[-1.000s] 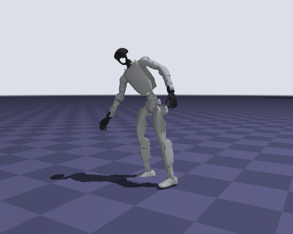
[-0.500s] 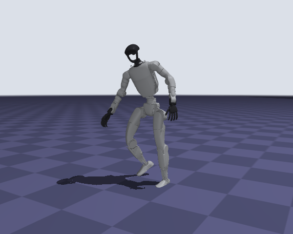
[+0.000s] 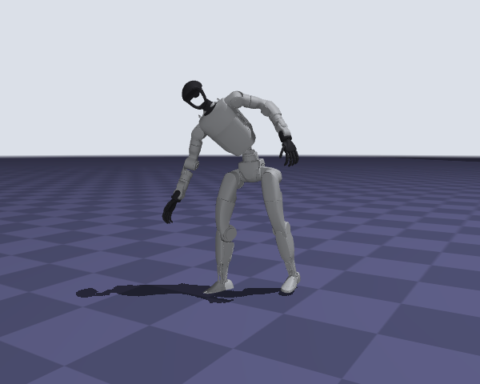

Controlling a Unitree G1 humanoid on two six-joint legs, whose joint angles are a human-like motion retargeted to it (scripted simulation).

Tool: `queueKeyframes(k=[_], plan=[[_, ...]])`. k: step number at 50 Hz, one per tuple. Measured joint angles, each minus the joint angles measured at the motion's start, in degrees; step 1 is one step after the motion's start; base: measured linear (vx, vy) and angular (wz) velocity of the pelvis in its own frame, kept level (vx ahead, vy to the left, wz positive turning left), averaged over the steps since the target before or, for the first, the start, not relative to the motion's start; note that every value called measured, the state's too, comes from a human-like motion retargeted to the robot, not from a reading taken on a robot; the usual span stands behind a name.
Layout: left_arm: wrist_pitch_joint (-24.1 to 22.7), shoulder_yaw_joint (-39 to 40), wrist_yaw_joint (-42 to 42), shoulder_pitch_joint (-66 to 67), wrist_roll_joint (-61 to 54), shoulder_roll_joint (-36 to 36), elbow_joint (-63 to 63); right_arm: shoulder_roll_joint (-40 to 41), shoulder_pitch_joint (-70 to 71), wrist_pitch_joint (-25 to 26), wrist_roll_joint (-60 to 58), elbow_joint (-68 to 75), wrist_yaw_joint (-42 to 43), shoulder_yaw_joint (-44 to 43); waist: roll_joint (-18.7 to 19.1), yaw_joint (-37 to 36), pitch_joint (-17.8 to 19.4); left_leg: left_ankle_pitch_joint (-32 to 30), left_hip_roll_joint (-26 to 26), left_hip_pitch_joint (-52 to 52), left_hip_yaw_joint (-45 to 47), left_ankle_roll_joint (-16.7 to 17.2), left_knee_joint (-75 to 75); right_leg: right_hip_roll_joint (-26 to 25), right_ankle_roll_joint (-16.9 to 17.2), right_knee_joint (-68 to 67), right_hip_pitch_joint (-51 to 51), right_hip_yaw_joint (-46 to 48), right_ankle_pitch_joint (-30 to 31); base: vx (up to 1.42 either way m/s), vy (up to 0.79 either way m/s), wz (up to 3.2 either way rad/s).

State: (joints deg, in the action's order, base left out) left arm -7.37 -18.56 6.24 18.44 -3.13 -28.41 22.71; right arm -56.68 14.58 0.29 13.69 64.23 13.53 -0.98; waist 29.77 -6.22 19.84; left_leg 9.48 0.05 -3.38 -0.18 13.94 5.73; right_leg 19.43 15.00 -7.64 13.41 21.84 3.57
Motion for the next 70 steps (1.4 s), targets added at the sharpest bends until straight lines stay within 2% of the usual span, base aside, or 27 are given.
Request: queueKeyframes(k=[7,11,17,20,23,25,27,30,33,35,37,39,41,43,45,48,52,55,62,66,70], plan=[[1.3,-2.8,8.7,3.0,2.9,-0.1,0.1,0.1,-0.6,0.4,0.2,-1.3,-1.8,-1.0,0.0,-3.7,-0.1,-0.5,-1.9,3.9,0.5,-0.6,-5.1,-0.5,-0.2,-0.1,-4.5,0.5,-3.4,0.39,-0.15,-0.12],[2.0,-3.4,7.9,3.1,3.8,2.3,1.6,0.6,-1.3,0.4,-0.1,-1.6,-1.8,-1.2,-0.7,-5.7,0.0,-2.3,-2.5,7.9,0.8,-1.2,-6.7,-1.1,-0.7,-0.5,-7.1,1.1,-5.1,0.37,-0.09,-0.07],[1.9,-2.9,6.0,2.3,4.8,4.0,2.1,2.7,-2.6,0.2,0.3,-1.9,-2.4,-1.2,-3.7,-9.5,0.2,-3.1,-1.4,14.2,10.7,-1.1,-8.8,-2.6,-1.0,-2.0,-10.0,1.7,-7.9,0.38,-0.04,-0.18],[1.6,-2.7,6.2,2.7,5.4,3.4,1.4,4.3,-4.0,-0.1,0.2,-1.9,-1.9,-1.8,-5.2,-11.4,-1.2,-4.4,-0.2,15.2,12.5,-0.7,-9.9,-4.2,-1.3,-3.4,-11.4,1.5,-9.7,0.45,0.03,-0.32],[1.8,-3.5,5.5,1.1,7.0,2.5,2.0,6.1,-4.1,-0.3,1.1,-1.8,-1.8,-1.5,-6.1,-12.1,-1.3,-8.2,2.0,13.7,10.9,-0.4,-9.7,-5.9,-4.2,-7.5,-12.1,0.5,-10.8,0.48,0.08,-0.31],[1.8,-4.3,4.8,-1.4,9.4,2.4,4.2,7.2,-3.3,-0.4,1.6,-1.6,-2.0,-1.1,-6.2,-11.1,-0.5,-8.4,3.6,11.3,10.1,-0.6,-9.0,-6.1,-7.4,-15.1,-11.0,-0.5,-10.1,0.50,0.12,-0.09],[2.6,-5.1,4.0,-4.2,12.8,2.8,7.0,7.8,-2.6,-0.5,2.3,-1.9,-2.0,0.0,-5.3,-8.7,0.9,-7.9,5.2,7.5,8.9,-0.9,-10.1,-6.4,-10.9,-23.7,-8.7,-2.4,-6.0,0.48,0.14,0.19],[2.3,-5.5,2.1,-5.8,20.9,2.4,11.0,10.3,-3.7,-0.8,0.7,-2.5,-3.6,-0.8,-6.4,-4.6,0.2,-4.4,5.7,5.9,7.4,-0.7,-6.6,-4.9,-10.5,-39.8,-0.9,-6.1,-3.1,0.48,0.09,0.49],[3.7,-4.8,-0.8,-9.8,25.0,1.7,12.6,10.7,-3.3,-1.0,1.7,-3.4,-4.7,0.4,-5.5,-2.2,0.7,-4.7,7.1,3.9,6.0,-0.3,-8.3,-6.5,-11.5,-40.5,4.5,-7.1,-5.4,0.38,0.05,0.29],[5.1,-3.3,-3.5,-13.5,23.7,1.5,12.6,9.9,-1.4,-0.8,2.6,-3.6,-4.7,2.1,-4.6,-1.7,1.3,-5.7,8.0,2.9,5.8,-0.7,-10.7,-7.9,-11.9,-32.6,6.6,-6.3,-5.3,0.35,0.00,-0.06],[5.1,-1.7,-6.6,-15.3,19.4,1.1,11.2,9.5,-0.2,-0.6,3.1,-3.1,-3.8,3.0,-4.9,-0.9,2.0,-4.7,7.4,1.9,5.8,-1.3,-10.5,-8.0,-9.8,-21.3,6.5,-4.7,-2.7,0.42,-0.05,0.02],[4.3,-0.1,-8.9,-15.7,13.3,0.5,9.2,9.7,-0.1,-0.4,3.1,-2.6,-2.6,3.0,-6.1,0.4,2.7,-2.6,5.8,0.5,5.5,-1.8,-9.4,-7.3,-6.3,-9.4,5.3,-2.8,-0.1,0.51,-0.10,0.30],[3.6,1.1,-10.2,-16.5,6.7,-0.3,7.2,10.1,-0.3,0.1,3.5,-2.0,-1.9,2.7,-7.2,1.4,3.7,-0.2,4.1,-1.0,4.8,-1.9,-8.2,-6.7,-2.4,1.5,3.5,-0.7,0.5,0.54,-0.16,0.44],[3.4,1.9,-10.5,-17.6,0.8,-1.1,5.7,10.5,-0.9,0.6,4.3,-1.5,-1.5,2.2,-7.6,1.8,4.3,1.6,3.6,-2.8,4.0,-1.5,-8.0,-7.4,-0.3,9.4,2.1,0.5,-0.1,0.54,-0.25,0.46],[3.5,2.3,-10.0,-18.2,-2.9,-1.8,4.5,10.9,-2.7,1.0,4.9,-1.0,-0.9,0.9,-7.3,2.0,4.0,3.4,3.4,-4.2,2.7,-1.4,-7.2,-7.5,0.0,12.4,0.8,0.5,0.8,0.58,-0.25,0.66],[3.9,2.7,-9.3,-18.0,-5.5,-1.6,3.4,10.8,-6.0,1.1,5.6,-0.5,0.5,-0.6,-6.3,2.8,3.3,4.2,1.9,-5.7,-0.3,-2.6,-5.3,-4.5,-0.3,11.6,-1.9,1.0,6.0,0.60,-0.14,0.81],[5.0,3.3,-9.4,-14.6,-9.8,2.0,3.0,9.9,-7.5,1.9,4.4,-0.2,1.7,-1.4,-3.9,2.7,3.1,2.1,2.1,-5.1,-0.2,-3.5,-0.8,-3.4,-1.0,5.5,-2.4,0.6,4.2,0.53,-0.19,0.21],[5.8,2.1,-9.0,-11.2,-12.5,5.2,3.9,9.3,-6.6,2.5,3.6,-0.5,2.1,-1.0,-3.6,2.4,3.7,0.8,1.3,-3.6,1.7,-3.6,-0.1,-3.2,-1.4,3.5,-3.3,-0.1,1.7,0.48,-0.18,-0.19],[6.9,-2.8,-0.8,-6.3,-9.5,8.4,10.0,9.4,-4.2,1.8,3.6,-2.4,1.5,0.9,-5.7,-2.4,4.2,-3.5,-0.2,1.2,2.6,-2.6,-9.6,-5.1,-0.4,6.1,-7.9,-1.2,0.1,0.45,-0.13,-0.40],[7.2,-3.7,-1.2,-5.3,-7.3,10.0,14.5,9.5,-1.9,1.6,3.7,-2.5,1.7,2.1,-7.9,-5.8,5.0,-6.4,-0.5,6.4,2.6,-2.5,-10.7,-5.5,-0.4,4.9,-9.7,-2.4,-1.8,0.44,-0.06,-0.46],[7.2,-3.1,-2.1,-3.0,-5.8,10.7,17.2,10.2,-2.3,1.0,3.9,-2.6,2.3,2.1,-10.6,-8.4,3.6,-5.4,-0.3,11.6,7.8,-1.6,-10.7,-5.3,0.0,3.7,-12.1,-2.2,-3.7,0.48,0.01,-0.24]])
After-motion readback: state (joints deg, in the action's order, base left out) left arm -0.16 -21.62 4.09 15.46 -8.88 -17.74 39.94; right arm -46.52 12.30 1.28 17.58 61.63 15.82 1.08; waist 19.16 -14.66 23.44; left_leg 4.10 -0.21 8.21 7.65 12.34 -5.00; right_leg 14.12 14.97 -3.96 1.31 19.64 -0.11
